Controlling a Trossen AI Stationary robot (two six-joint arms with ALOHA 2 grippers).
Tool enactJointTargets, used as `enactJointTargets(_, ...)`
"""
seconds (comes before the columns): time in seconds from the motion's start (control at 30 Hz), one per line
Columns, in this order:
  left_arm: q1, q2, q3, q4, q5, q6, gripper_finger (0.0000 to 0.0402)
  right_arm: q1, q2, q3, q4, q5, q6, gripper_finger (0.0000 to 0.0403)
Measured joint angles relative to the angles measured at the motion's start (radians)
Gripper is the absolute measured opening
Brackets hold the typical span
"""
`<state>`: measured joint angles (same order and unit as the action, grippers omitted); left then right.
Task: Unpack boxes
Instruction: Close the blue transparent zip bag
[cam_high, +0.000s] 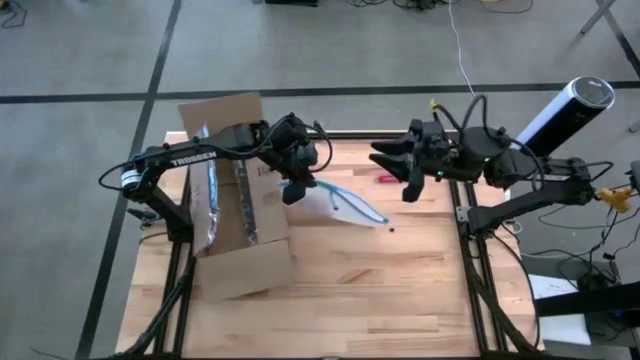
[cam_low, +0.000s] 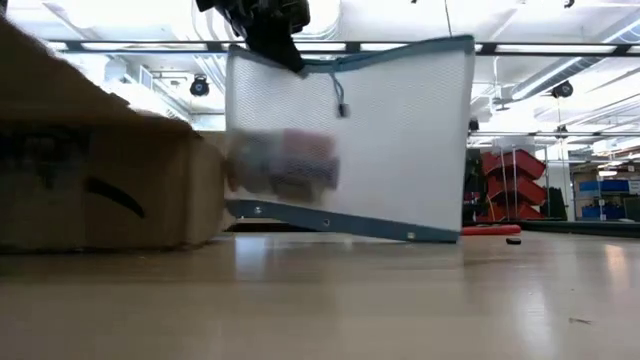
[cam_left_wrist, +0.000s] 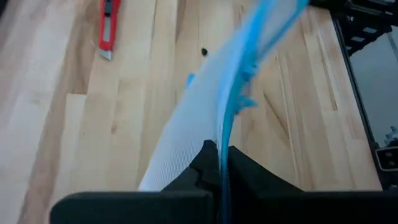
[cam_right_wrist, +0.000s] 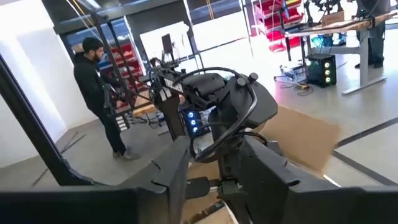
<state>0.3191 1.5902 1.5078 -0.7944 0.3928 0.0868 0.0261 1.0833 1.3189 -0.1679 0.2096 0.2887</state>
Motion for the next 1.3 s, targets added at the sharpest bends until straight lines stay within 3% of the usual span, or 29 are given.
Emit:
enactJointTargets(0.23,0.000,0.000,0.000,0.004,0.011,0.000,0.0000,0.014,0.061,0.000,-0.009,-0.084,0.053,0.0138)
enactJointTargets(0.43,0.010,0.000,0.001,0.009,0.014,-0.031,0.0000,0.034,0.172,-0.001,-0.059,-0.090,0.048,0.0123)
enactJointTargets(0.73,0.043,0.000,0.024,0.015,0.009,-0.070,0.0000,0.042,0.281,-0.001,-0.152,-0.087,-0.083,0.0119)
enactJointTargets(1.0,0.076,0.000,0.031,0.017,0.008,-0.129,0.0000,0.042,0.324,-0.001,-0.244,0.011,-0.082,0.0127)
enactJointTargets(1.17,0.076,0.000,0.031,0.041,0.010,-0.134,0.0000,0.032,0.320,-0.001,-0.310,0.103,-0.012,0.0113)
enactJointTargets(1.3,0.076,0.000,0.036,0.054,0.018,-0.142,0.0000,0.015,0.332,-0.003,-0.321,0.117,0.012,0.0101)
